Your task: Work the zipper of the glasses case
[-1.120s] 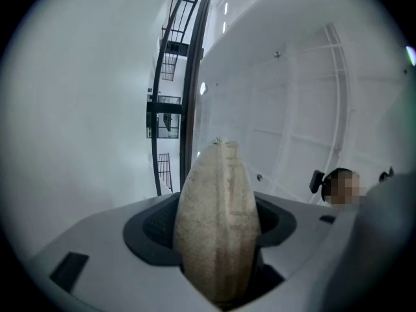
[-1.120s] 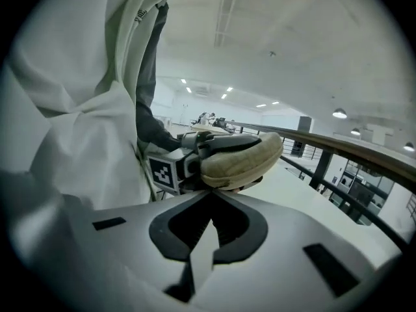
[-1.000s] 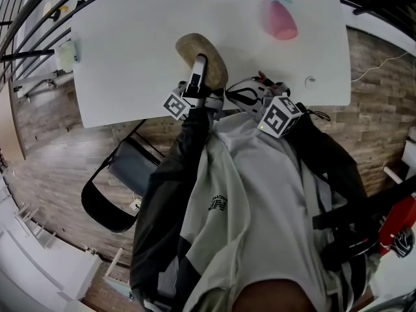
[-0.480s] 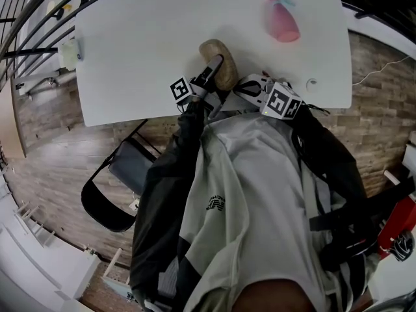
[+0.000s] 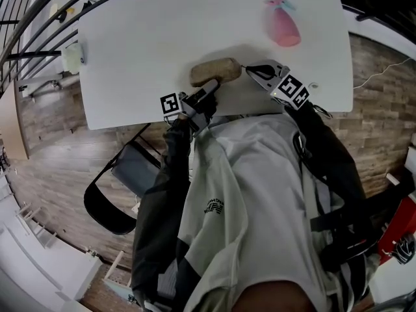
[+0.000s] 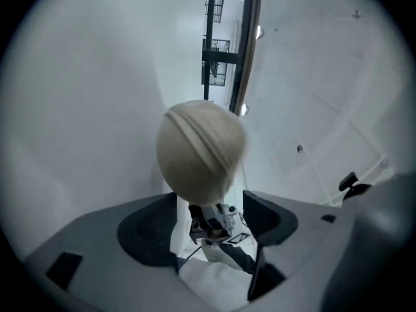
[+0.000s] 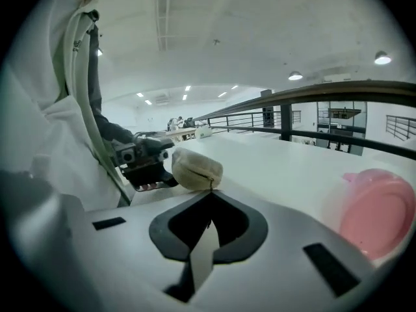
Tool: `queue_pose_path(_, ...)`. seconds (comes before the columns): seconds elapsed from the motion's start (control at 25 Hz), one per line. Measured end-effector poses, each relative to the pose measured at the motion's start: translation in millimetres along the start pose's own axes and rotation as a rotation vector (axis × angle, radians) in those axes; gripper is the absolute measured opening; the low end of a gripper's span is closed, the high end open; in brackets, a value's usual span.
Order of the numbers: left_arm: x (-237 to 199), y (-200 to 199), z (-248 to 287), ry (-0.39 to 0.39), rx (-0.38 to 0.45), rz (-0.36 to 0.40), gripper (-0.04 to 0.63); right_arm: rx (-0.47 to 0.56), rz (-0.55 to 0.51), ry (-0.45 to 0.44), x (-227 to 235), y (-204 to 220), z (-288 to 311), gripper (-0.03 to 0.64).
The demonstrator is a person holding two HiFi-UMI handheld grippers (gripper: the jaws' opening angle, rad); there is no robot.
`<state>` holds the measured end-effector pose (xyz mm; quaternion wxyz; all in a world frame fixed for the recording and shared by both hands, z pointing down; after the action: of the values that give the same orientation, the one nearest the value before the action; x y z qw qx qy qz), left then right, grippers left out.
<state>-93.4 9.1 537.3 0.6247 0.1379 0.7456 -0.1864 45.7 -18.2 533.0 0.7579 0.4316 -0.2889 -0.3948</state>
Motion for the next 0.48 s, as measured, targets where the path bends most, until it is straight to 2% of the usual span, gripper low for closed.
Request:
queue_pose_path(0.12,14,-2,-19,0.083,0.046,0.015,0.308,0.022,0.038,0.050,13,0,-3,-0.006)
queue_pose_path(0.2,13,-12,-30,0.049,0.098,0.075,0.308,0.028,0.025,0.048,13,0,-2,-0.006)
queue_pose_path(0.32,3,-23,-31,-0.058,0.145,0.208,0.307,0.052,0.046,0.043,8,3,3,-0.006)
queue_pose_path(0.4,3,-25,-21,-0.072,0.155,0.260,0.307,0.056,0.084,0.036,5,7,4,-0.005)
queue_pose_path(0.48,4,-26,-13,-0.070,0.179,0.275,0.307,0.045,0.103,0.026,2,10,2,-0.003)
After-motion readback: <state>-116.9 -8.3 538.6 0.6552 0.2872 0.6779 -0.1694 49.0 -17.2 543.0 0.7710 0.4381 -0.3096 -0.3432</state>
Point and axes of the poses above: the fingertips, and each gripper's own axes: z forward along the fingers, x to its right, y out of its underside, the point moved 3 cm from there along -z, backward along the fingers, and after that the axes turned 5 degrees about y, right-handed, at the moved point
